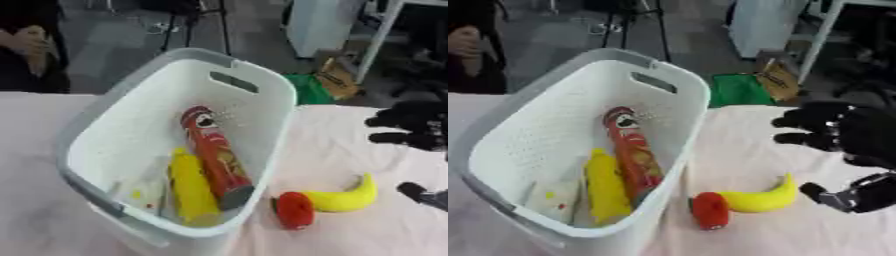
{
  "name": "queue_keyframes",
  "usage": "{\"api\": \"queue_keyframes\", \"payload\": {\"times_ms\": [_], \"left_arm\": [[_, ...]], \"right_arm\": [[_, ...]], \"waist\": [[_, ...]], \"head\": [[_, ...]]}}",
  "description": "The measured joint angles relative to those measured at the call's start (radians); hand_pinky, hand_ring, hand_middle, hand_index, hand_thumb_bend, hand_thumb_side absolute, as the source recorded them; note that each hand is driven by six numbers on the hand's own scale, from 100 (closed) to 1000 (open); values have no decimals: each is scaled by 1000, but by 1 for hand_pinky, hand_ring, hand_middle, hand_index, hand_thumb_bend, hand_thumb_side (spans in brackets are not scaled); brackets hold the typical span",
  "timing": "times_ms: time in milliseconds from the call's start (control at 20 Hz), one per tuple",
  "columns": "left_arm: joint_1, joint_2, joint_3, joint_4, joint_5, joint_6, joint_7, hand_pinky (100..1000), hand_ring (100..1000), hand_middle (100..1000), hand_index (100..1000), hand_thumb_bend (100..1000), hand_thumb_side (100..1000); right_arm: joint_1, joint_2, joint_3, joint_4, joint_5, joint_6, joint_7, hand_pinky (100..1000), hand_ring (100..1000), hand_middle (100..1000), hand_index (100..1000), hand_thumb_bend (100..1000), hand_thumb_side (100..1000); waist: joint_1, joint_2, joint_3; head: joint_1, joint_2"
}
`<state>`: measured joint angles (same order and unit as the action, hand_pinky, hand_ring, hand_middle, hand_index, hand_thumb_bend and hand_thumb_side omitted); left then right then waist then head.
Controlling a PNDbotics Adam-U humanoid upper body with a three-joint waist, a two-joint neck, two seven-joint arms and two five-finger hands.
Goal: Pick up objects on the table and place them in the box.
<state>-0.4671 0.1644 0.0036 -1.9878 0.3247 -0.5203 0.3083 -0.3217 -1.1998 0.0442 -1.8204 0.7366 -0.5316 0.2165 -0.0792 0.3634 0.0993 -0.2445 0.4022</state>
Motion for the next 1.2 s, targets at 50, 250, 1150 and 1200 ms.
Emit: {"api": "queue_keyframes", "payload": {"times_ms": [50, 250, 1150, 1200], "left_arm": [[0, -3, 0, 0, 0, -1, -1, 570, 441, 553, 627, 100, 906], [-3, -6, 0, 0, 1, -2, -4, 570, 441, 553, 627, 100, 906], [-16, -15, -11, 0, 17, 3, -15, 572, 442, 554, 627, 100, 906], [-17, -16, -11, 0, 17, 4, -16, 572, 442, 554, 627, 100, 906]], "right_arm": [[-5, 3, 2, 3, 0, -3, 6, 978, 1000, 1000, 1000, 254, 789], [-23, 14, 12, 17, -1, -16, 26, 983, 1000, 1000, 1000, 303, 756], [-94, 88, 58, 125, 5, -93, 132, 1000, 1000, 1000, 1000, 351, 700], [-97, 89, 60, 129, -3, -99, 142, 1000, 1000, 1000, 1000, 354, 697]], "waist": [[0, 0, 1], [0, 0, 6], [5, 2, 29], [5, 3, 32]], "head": [[-20, -1], [-59, -8], [-9, -25], [-7, -25]]}}
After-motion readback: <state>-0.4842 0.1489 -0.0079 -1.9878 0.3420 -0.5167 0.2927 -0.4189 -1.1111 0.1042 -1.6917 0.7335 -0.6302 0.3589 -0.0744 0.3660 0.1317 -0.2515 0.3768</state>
